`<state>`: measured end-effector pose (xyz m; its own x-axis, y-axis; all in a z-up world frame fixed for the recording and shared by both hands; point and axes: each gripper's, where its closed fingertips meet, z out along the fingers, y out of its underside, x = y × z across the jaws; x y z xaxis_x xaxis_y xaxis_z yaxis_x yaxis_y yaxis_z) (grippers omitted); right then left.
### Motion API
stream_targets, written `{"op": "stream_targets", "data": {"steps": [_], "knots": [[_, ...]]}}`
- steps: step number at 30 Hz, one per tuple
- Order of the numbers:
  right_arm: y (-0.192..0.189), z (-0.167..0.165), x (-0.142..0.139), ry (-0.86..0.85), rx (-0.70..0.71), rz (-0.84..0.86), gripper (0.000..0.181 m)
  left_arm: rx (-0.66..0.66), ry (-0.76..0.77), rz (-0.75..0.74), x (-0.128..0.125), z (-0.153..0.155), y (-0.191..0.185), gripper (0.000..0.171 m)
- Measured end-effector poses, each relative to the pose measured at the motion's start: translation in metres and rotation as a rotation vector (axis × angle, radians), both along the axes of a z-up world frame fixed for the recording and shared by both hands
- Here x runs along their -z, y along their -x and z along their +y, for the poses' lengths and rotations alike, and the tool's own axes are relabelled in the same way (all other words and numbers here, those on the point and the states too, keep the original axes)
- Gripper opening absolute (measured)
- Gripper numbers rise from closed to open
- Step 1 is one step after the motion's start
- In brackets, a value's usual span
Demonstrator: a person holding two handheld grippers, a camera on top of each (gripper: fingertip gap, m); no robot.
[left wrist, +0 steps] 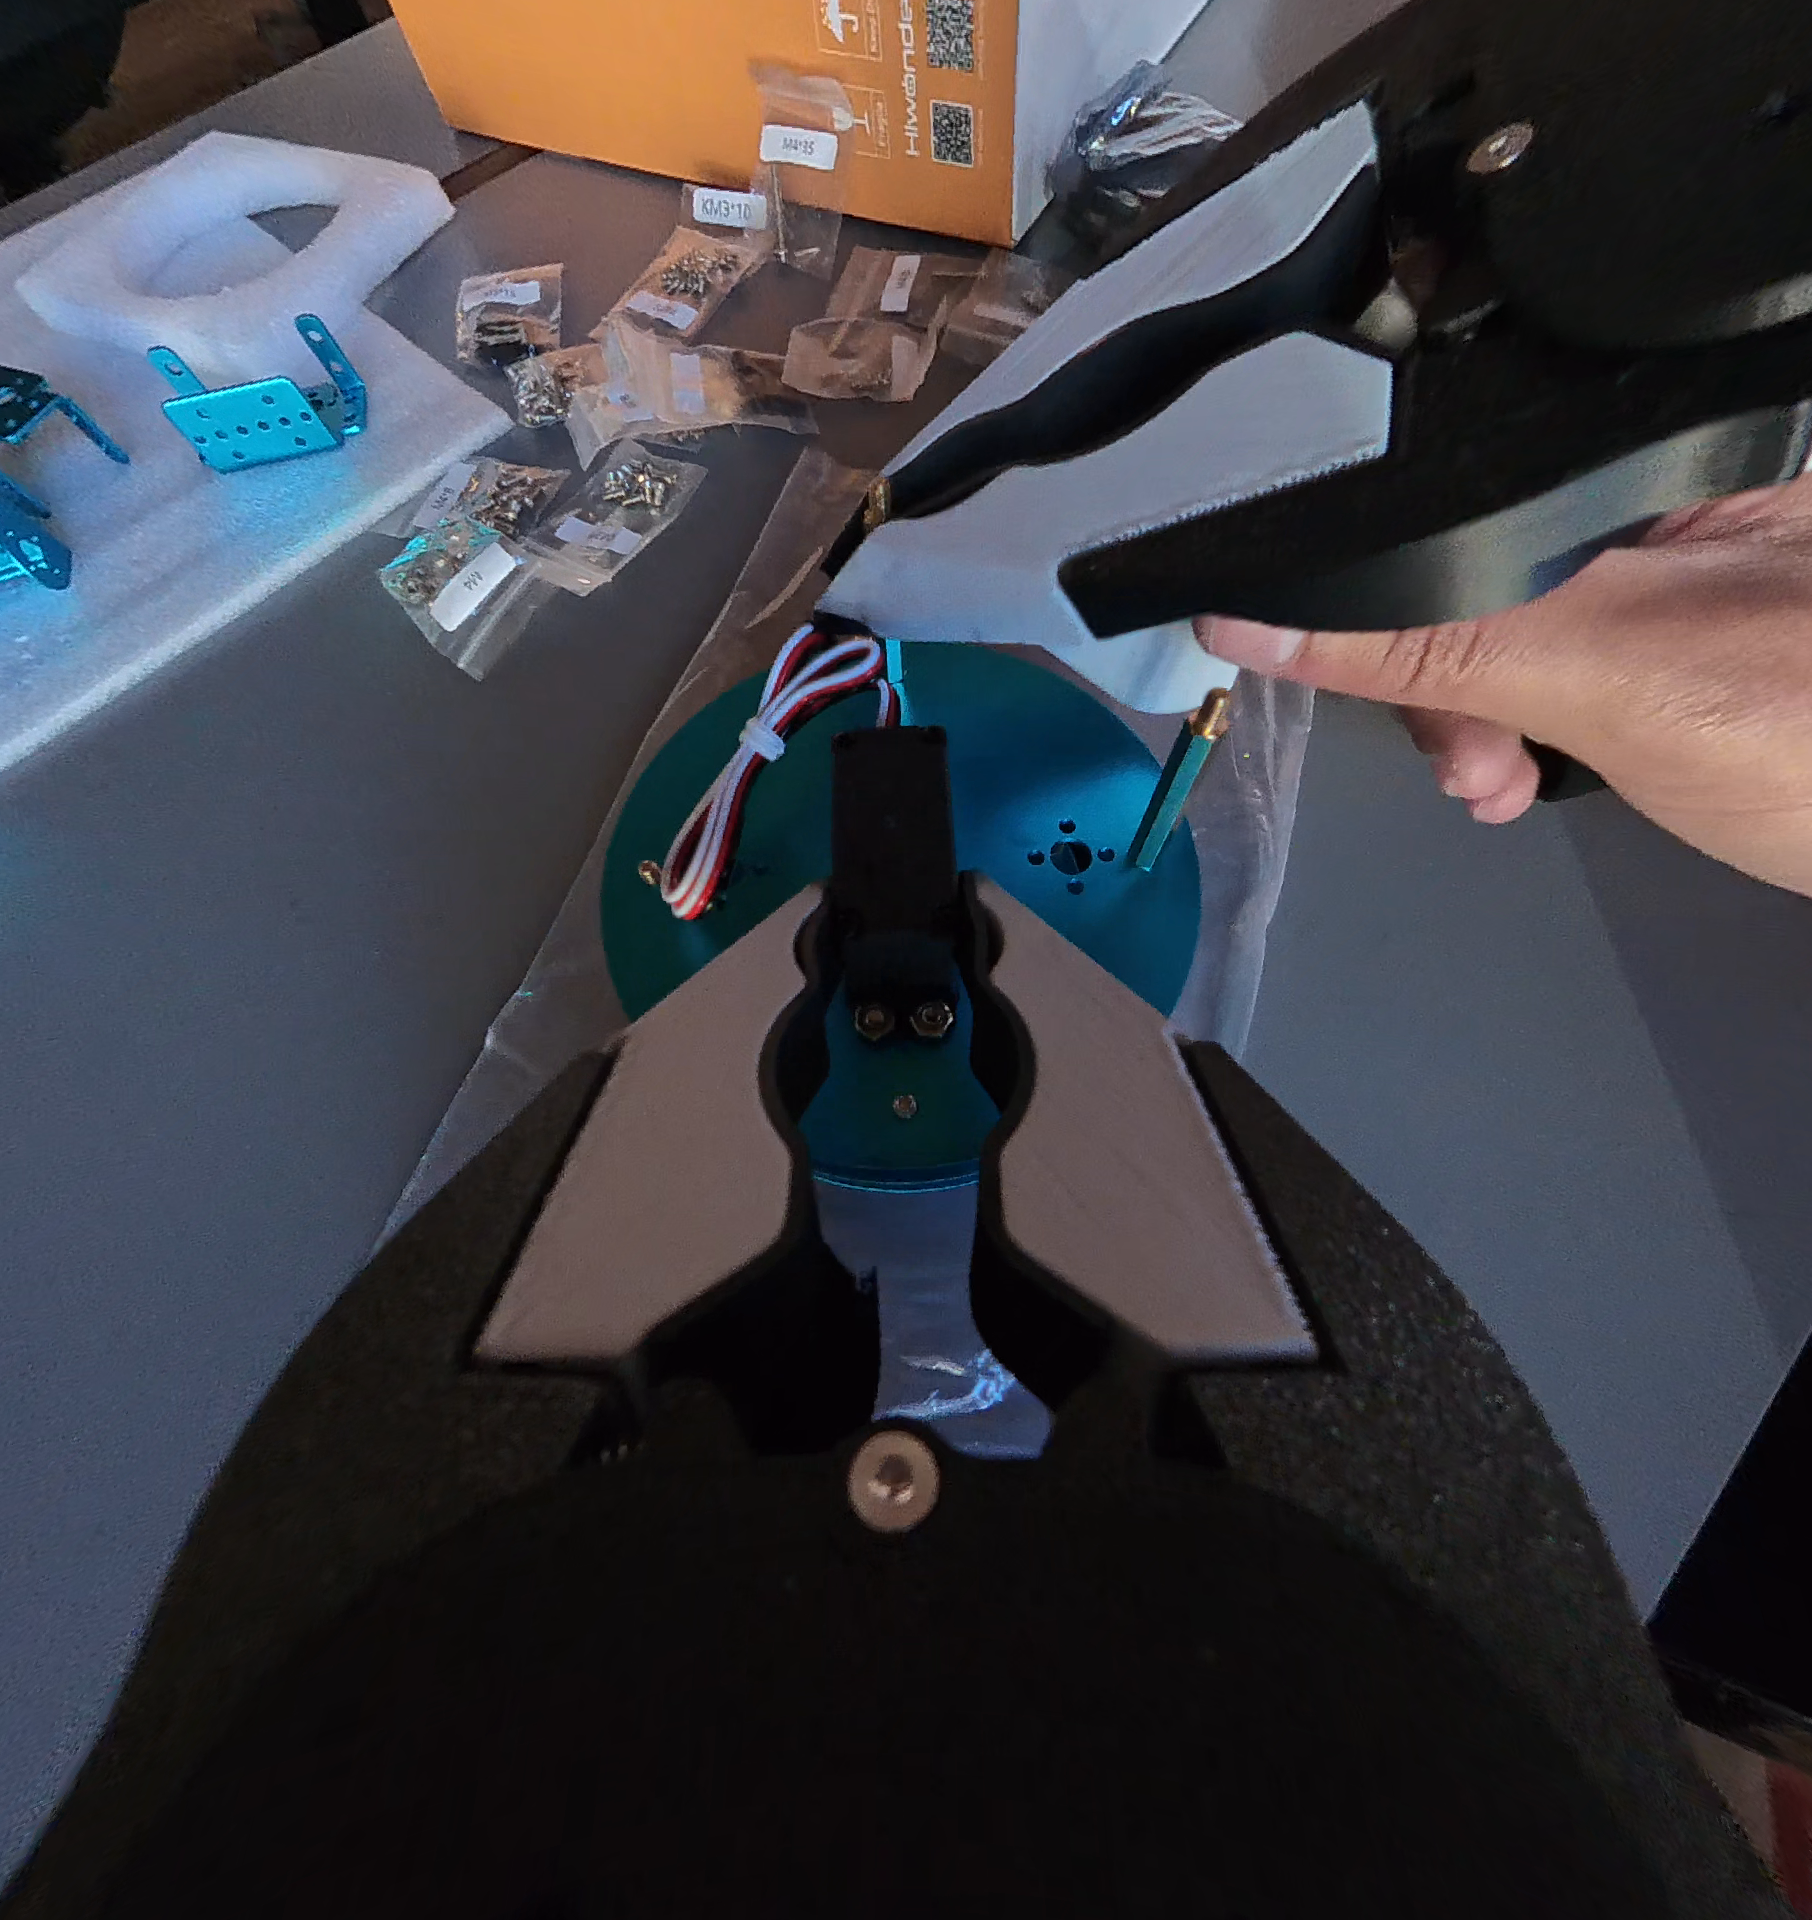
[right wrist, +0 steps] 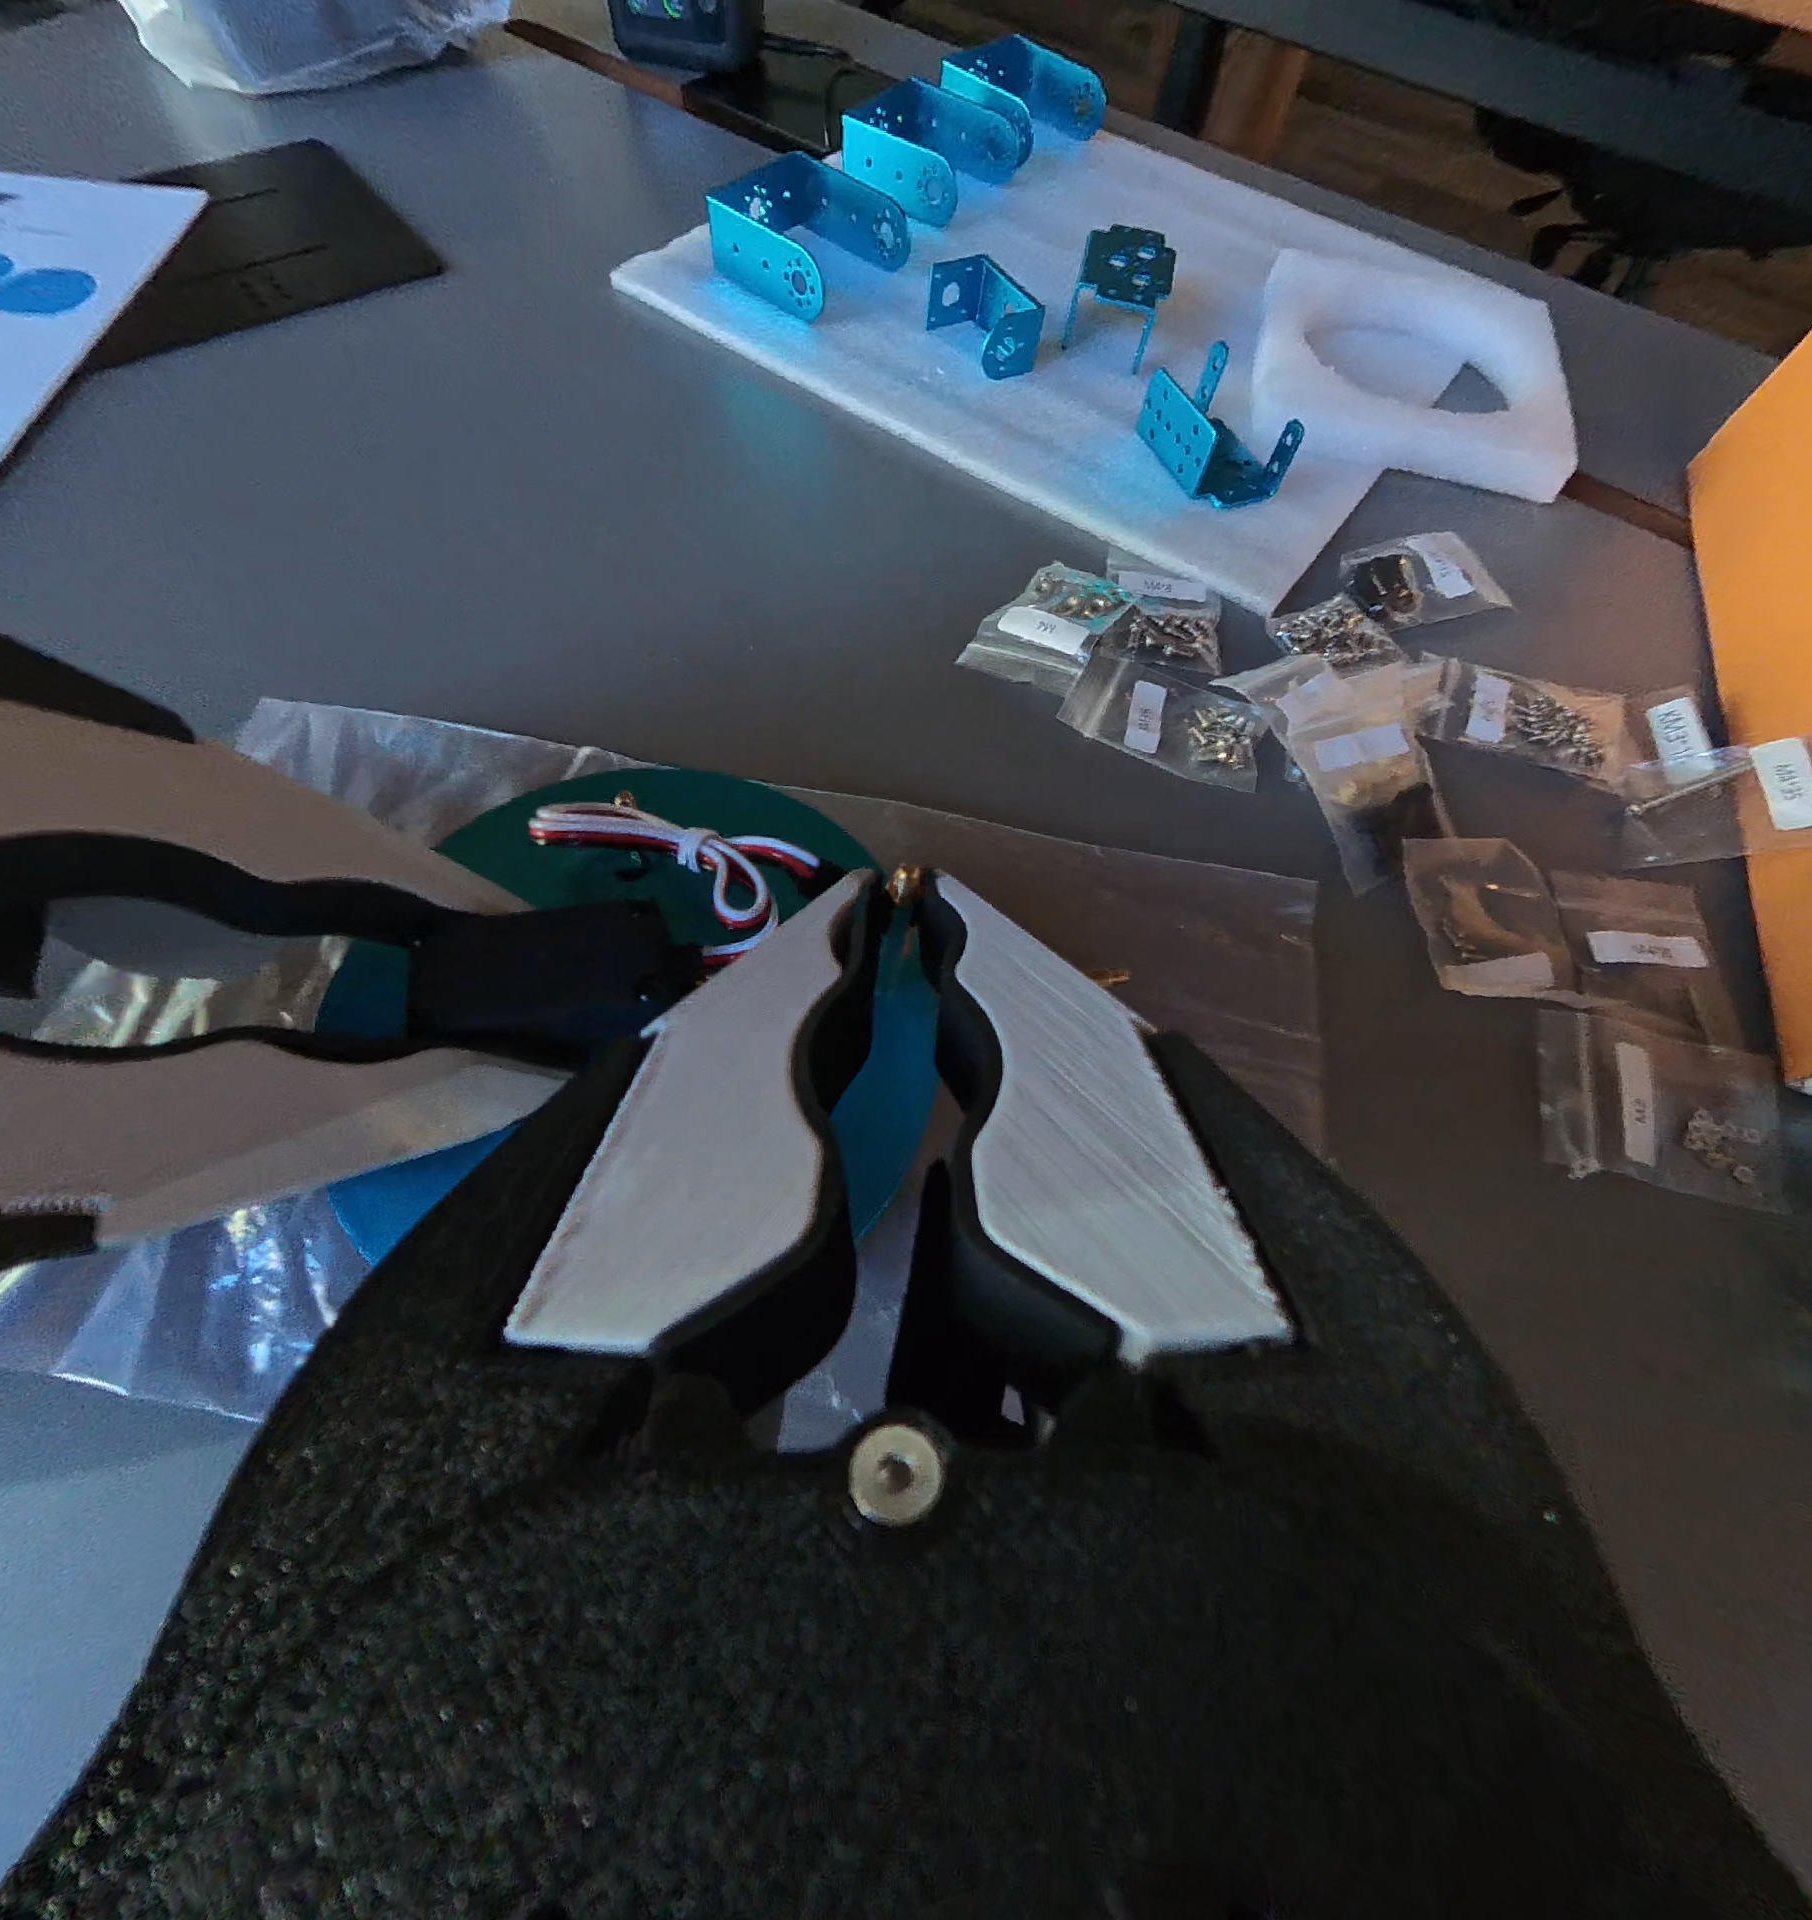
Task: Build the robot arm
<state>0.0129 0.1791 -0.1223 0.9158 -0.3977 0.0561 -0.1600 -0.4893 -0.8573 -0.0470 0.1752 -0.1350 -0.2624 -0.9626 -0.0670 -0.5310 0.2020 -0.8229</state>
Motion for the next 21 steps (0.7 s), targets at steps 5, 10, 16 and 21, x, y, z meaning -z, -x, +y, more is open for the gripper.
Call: {"op": "stream_targets", "data": {"steps": [5,10,16,21], "knots": [[0.007,-0.007,-0.008,-0.033,-0.155,0.061,0.013,-0.028,0.009,0.003,0.001,0.001,0.000,0.020],[0.022,-0.050,-0.034,-0.090,-0.364,-0.050,0.015,-0.090,0.049,0.002,0.000,0.004,0.001,0.020],[-0.010,-0.074,0.001,0.138,-0.391,-0.036,0.034,-0.176,0.063,-0.015,0.000,0.006,0.008,0.021],[-0.026,-0.045,0.024,0.195,-0.684,0.101,0.033,-0.179,0.074,-0.033,0.002,-0.006,0.016,0.038]]}}
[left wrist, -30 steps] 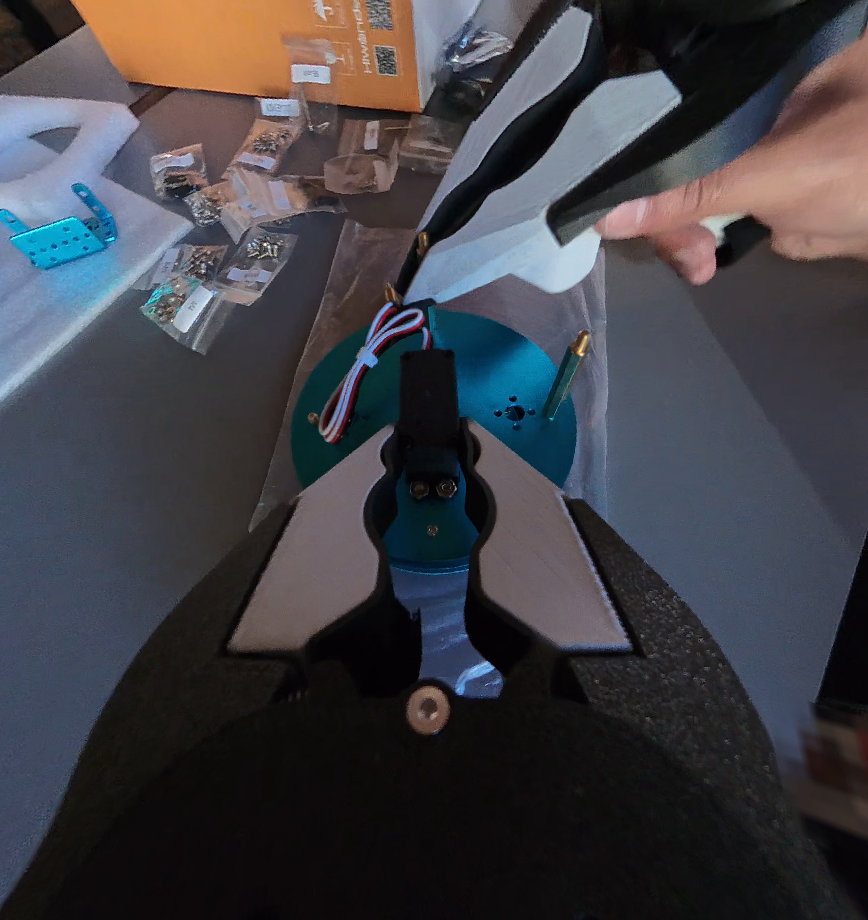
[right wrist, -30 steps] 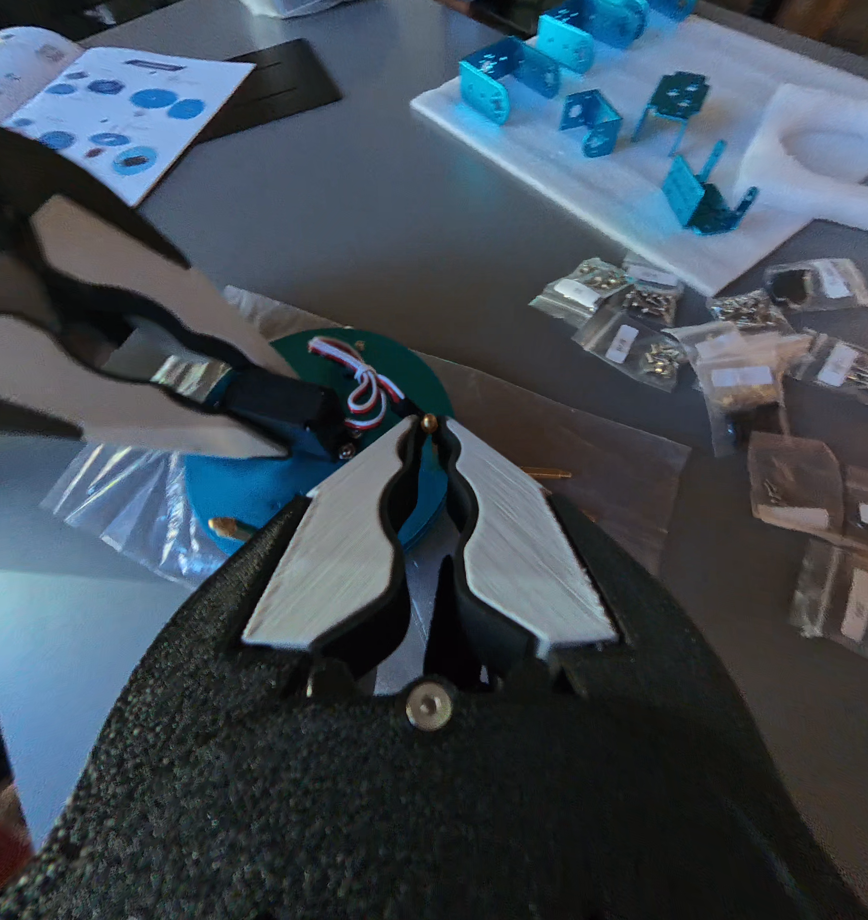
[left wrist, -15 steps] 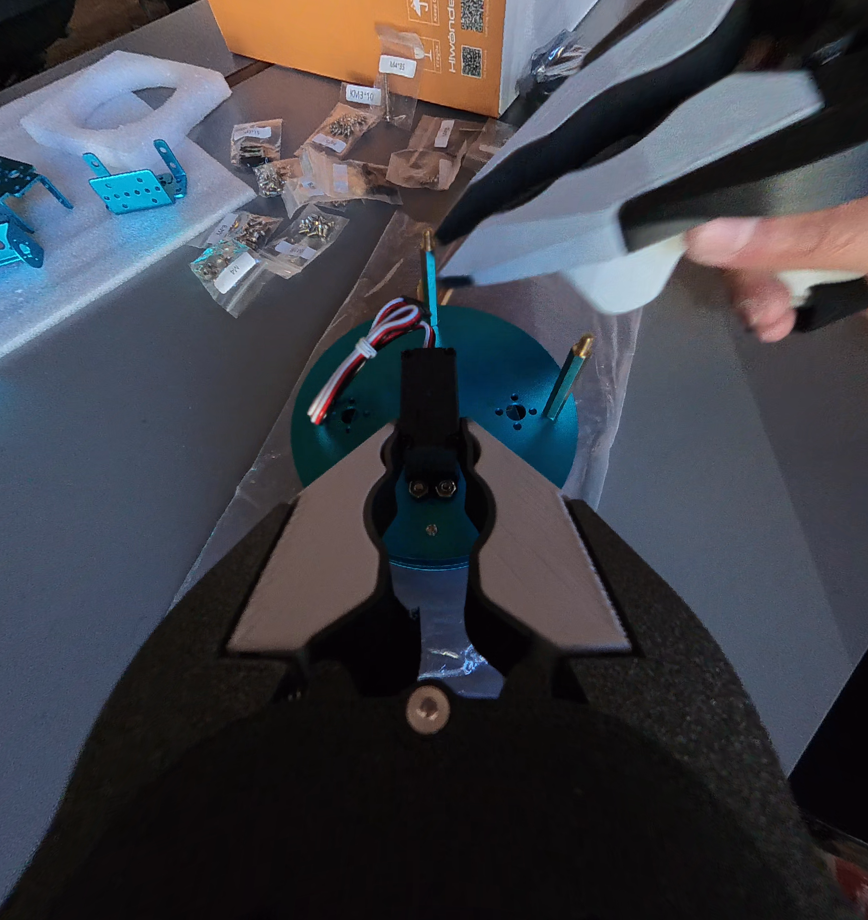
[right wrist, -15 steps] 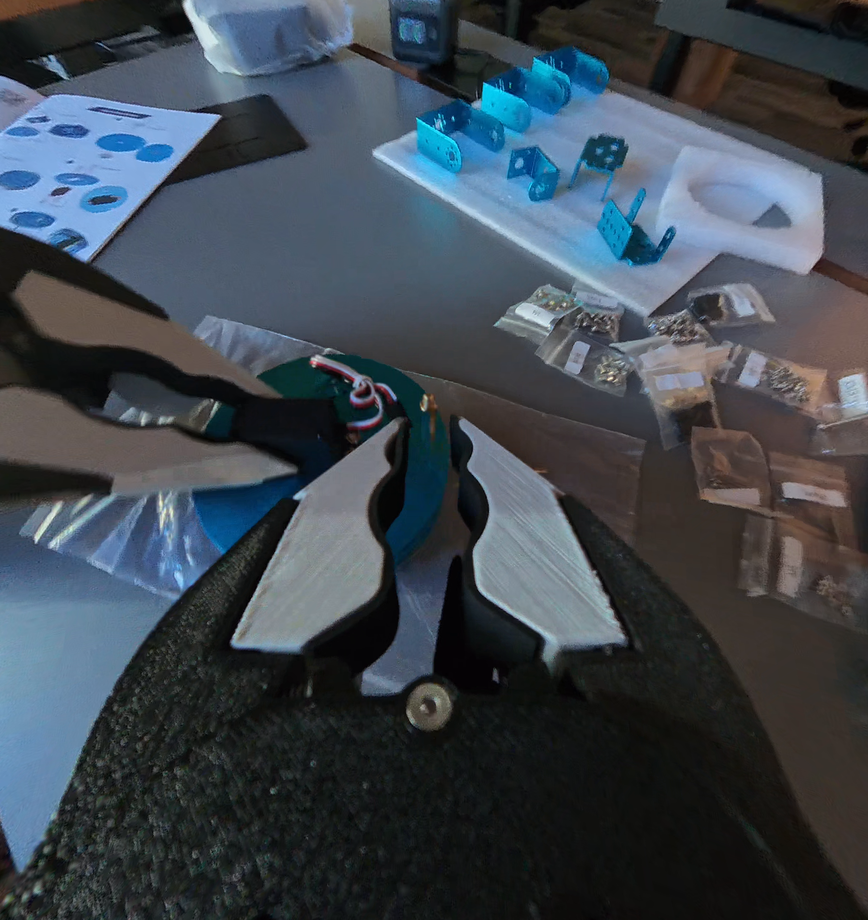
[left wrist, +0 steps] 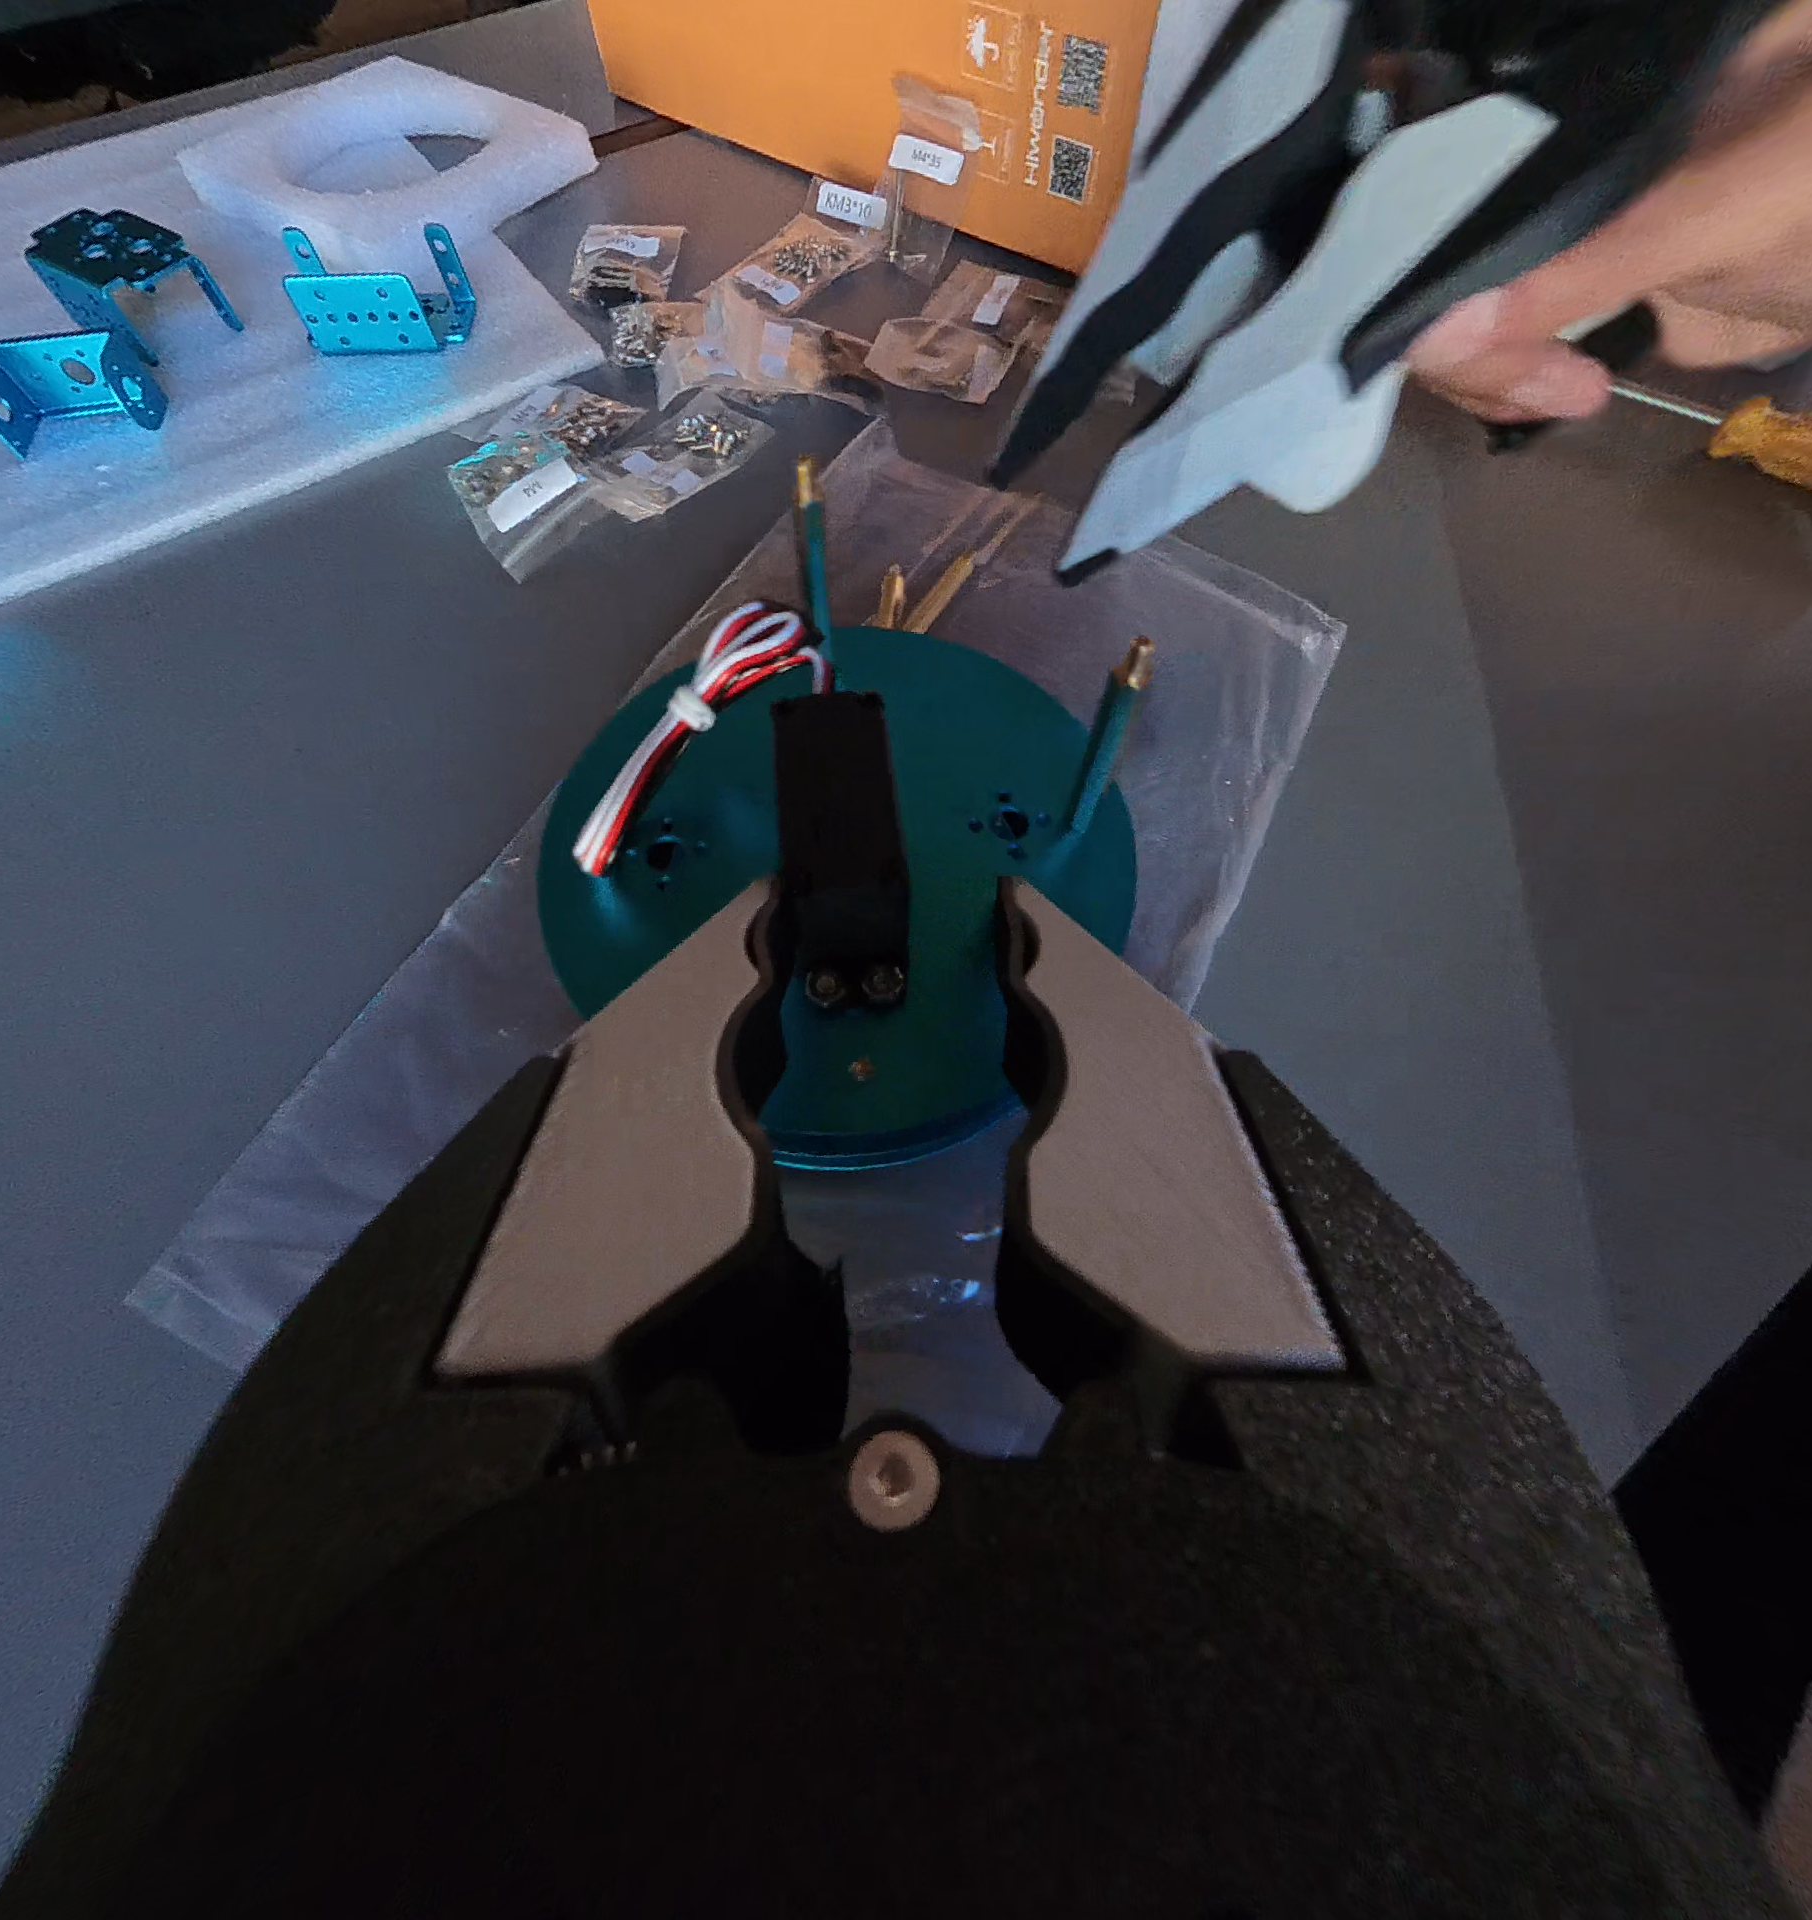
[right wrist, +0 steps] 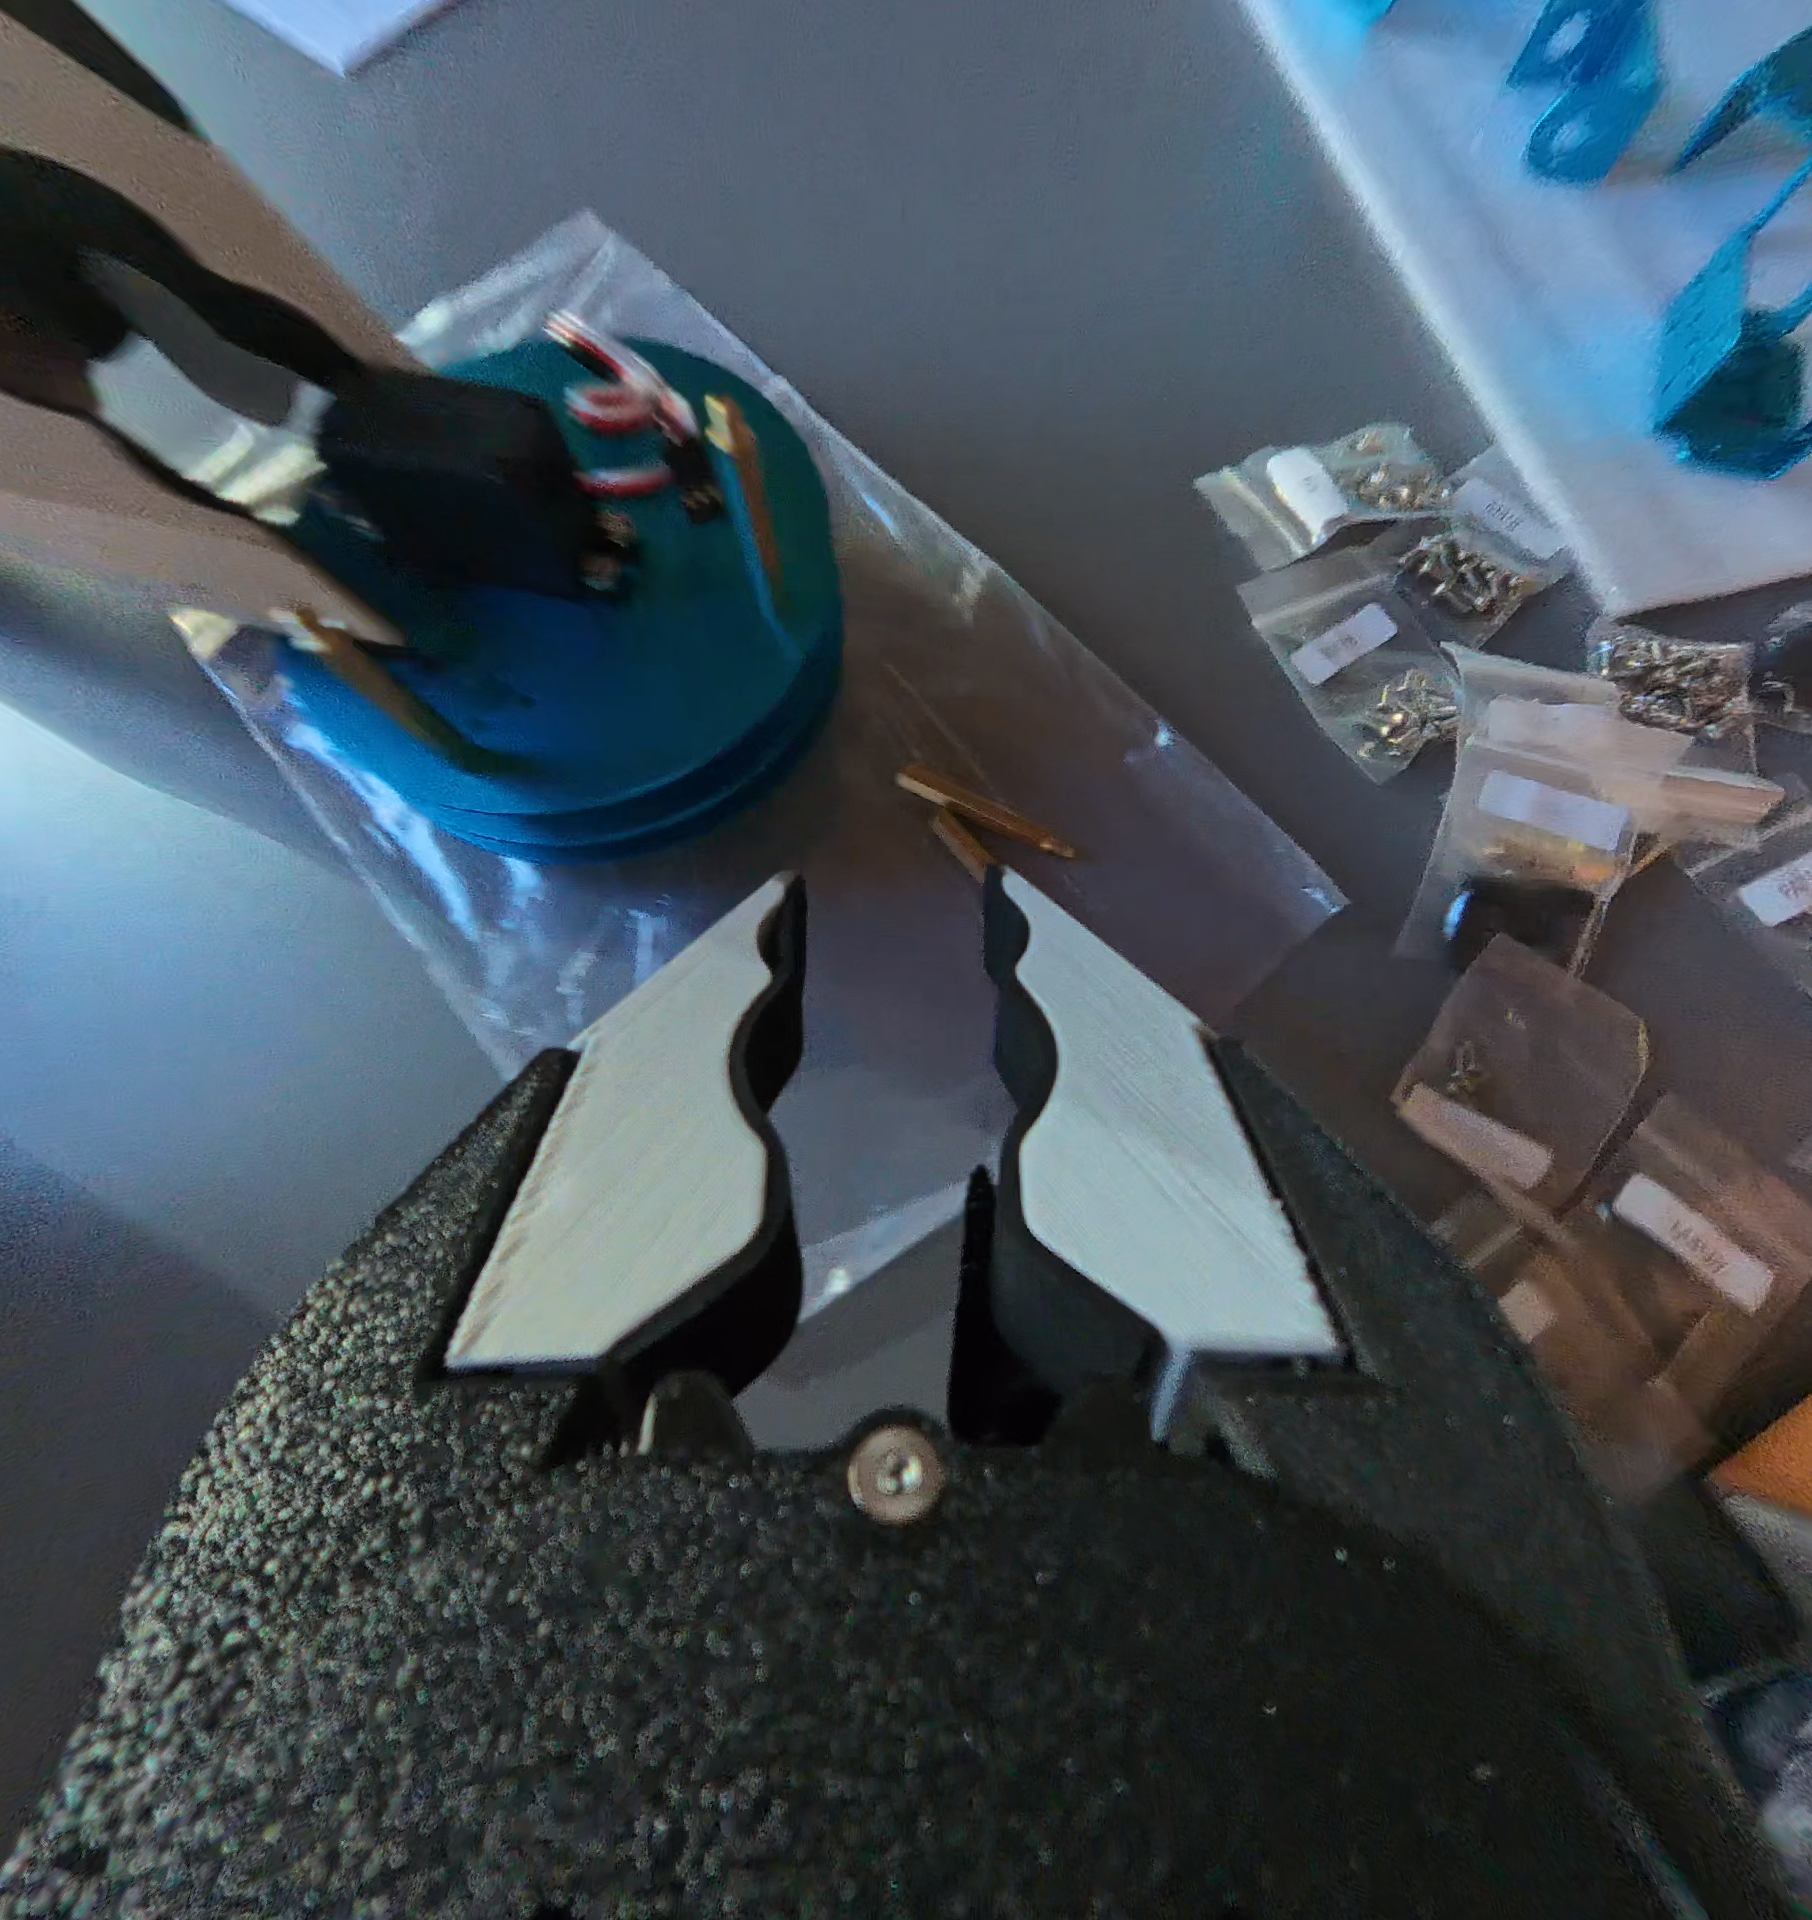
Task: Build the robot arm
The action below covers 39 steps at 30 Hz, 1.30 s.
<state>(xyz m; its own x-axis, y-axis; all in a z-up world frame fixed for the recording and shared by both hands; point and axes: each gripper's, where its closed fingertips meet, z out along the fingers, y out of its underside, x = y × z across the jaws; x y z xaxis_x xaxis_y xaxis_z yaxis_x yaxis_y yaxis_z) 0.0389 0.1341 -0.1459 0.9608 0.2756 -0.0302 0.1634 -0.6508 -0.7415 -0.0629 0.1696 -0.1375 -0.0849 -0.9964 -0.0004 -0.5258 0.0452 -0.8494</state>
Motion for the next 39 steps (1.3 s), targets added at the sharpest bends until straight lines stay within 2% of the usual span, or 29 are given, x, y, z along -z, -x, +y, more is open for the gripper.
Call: {"op": "stream_targets", "data": {"steps": [3,6,9,12,14,16,18,20,22,26,31,35,39], "knots": [[-0.013,0.009,0.019,0.096,-0.110,-0.049,0.026,0.026,0.022,0.003,-0.001,-0.010,0.004,0.037],[-0.028,0.014,0.036,0.181,-0.150,-0.126,0.020,0.077,0.091,-0.012,-0.004,-0.015,0.011,0.037],[-0.023,0.012,0.039,0.208,-0.212,-0.114,0.010,0.145,0.184,-0.088,-0.020,-0.008,0.028,0.037],[-0.016,0.007,0.036,0.192,-0.249,-0.190,0.005,0.174,0.106,-0.110,-0.022,0.013,0.057,0.035],[-0.013,0.002,0.019,0.153,-0.226,-0.291,0.005,0.156,-0.017,-0.089,-0.014,0.029,0.078,0.036],[-0.008,-0.005,-0.012,0.089,-0.193,-0.434,0.005,0.148,-0.096,-0.055,-0.006,0.035,0.094,0.033],[0.009,-0.009,-0.047,0.005,-0.187,-0.637,0.004,0.144,-0.061,-0.043,-0.005,0.032,0.099,0.030],[0.046,-0.011,-0.072,-0.073,-0.283,-0.832,0.004,0.162,0.062,-0.065,-0.012,0.021,0.094,0.029],[0.085,-0.015,-0.066,-0.012,-0.424,-0.916,0.004,0.217,0.111,-0.096,-0.019,0.012,0.088,0.029],[0.103,0.002,-0.060,0.047,-0.640,-1.259,0.004,0.338,-0.033,-0.152,-0.028,-0.003,0.073,0.027],[0.108,0.016,-0.040,0.153,-0.970,-1.546,0.004,0.417,0.100,-0.110,-0.026,-0.008,0.054,0.024],[0.127,0.016,-0.039,0.197,-1.136,-1.575,0.004,0.446,0.072,-0.110,-0.020,-0.009,0.051,0.023],[0.128,0.021,-0.038,0.236,-1.188,-1.619,0.004,0.445,0.074,-0.147,-0.017,-0.020,0.047,0.022]]}}
